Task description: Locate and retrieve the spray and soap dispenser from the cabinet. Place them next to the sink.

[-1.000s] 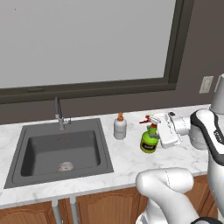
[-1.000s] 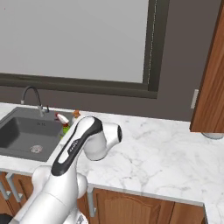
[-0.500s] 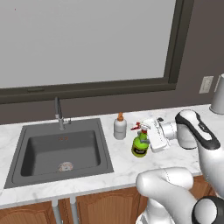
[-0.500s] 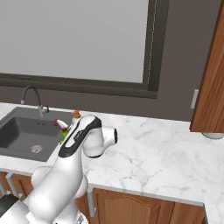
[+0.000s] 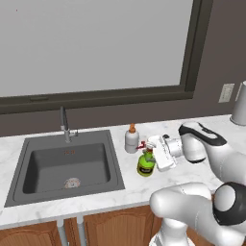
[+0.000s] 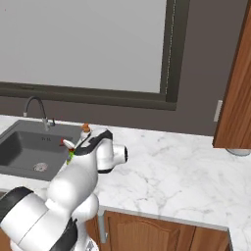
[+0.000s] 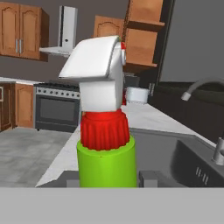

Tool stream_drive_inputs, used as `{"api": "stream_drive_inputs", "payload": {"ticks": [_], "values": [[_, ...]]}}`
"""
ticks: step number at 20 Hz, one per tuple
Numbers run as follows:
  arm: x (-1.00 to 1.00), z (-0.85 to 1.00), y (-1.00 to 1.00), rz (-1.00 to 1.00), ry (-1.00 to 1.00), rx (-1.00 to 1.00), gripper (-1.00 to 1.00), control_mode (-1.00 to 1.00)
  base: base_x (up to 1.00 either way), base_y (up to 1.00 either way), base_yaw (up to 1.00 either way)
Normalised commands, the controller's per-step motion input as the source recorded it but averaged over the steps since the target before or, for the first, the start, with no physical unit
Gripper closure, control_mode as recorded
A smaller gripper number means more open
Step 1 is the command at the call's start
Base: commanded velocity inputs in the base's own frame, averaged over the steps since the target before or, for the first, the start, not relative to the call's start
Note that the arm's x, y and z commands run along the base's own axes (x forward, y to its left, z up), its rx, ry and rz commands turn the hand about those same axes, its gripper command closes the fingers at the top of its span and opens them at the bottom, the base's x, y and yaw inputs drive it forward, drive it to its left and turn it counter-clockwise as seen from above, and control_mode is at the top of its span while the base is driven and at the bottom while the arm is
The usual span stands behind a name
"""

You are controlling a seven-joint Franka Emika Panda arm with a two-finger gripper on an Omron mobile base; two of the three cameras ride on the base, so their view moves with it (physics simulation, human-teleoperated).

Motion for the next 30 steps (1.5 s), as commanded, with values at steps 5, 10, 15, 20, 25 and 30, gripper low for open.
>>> {"api": "stream_drive_inputs", "payload": {"ticks": [5,10,15,20,25,30], "values": [[0.21,-0.29,0.02,0.00,-0.05,0.00,1.00,-1.00,0.00,0.00,0.00],[0.23,-0.31,0.01,0.00,-0.06,0.00,1.00,-1.00,0.00,0.00,0.00],[0.23,-0.30,0.05,0.00,-0.04,0.00,1.00,-1.00,0.00,0.00,0.00],[0.20,-0.33,0.09,0.00,-0.03,0.00,1.00,-1.00,0.00,0.00,0.00],[0.12,-0.40,0.14,0.00,-0.03,0.01,1.00,-1.00,0.00,0.00,0.00],[0.00,-0.28,0.08,0.00,-0.08,0.03,1.00,-1.00,0.00,0.00,0.00]]}}
